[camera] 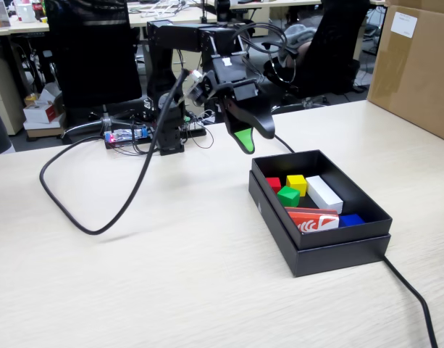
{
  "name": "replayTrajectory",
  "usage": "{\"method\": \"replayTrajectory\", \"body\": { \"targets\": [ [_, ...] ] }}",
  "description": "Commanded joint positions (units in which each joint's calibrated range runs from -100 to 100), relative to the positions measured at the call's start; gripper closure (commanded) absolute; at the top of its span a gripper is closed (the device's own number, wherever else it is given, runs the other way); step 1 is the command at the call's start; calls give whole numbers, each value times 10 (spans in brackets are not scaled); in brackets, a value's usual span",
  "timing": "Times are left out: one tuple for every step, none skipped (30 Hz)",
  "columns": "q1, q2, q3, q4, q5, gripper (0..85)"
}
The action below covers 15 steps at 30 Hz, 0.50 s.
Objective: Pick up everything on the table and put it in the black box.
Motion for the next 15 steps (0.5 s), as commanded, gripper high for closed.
{"method": "replayTrajectory", "body": {
  "targets": [
    [-32,-164,-163,86,-47,362],
    [-36,-193,-210,105,-53,362],
    [-42,-230,-273,144,-61,360],
    [-48,-265,-334,182,-68,366],
    [-57,-328,-433,230,-70,363],
    [-59,-351,-466,245,-70,363],
    [-60,-372,-497,254,-68,362],
    [-61,-394,-528,267,-66,362],
    [-61,-416,-559,283,-65,360],
    [-63,-433,-589,303,-64,360],
    [-64,-445,-622,331,-64,364],
    [-66,-461,-655,361,-65,370],
    [-67,-476,-684,384,-65,370],
    [-67,-488,-708,397,-65,370],
    [-69,-497,-726,403,-64,370]
  ]
}}
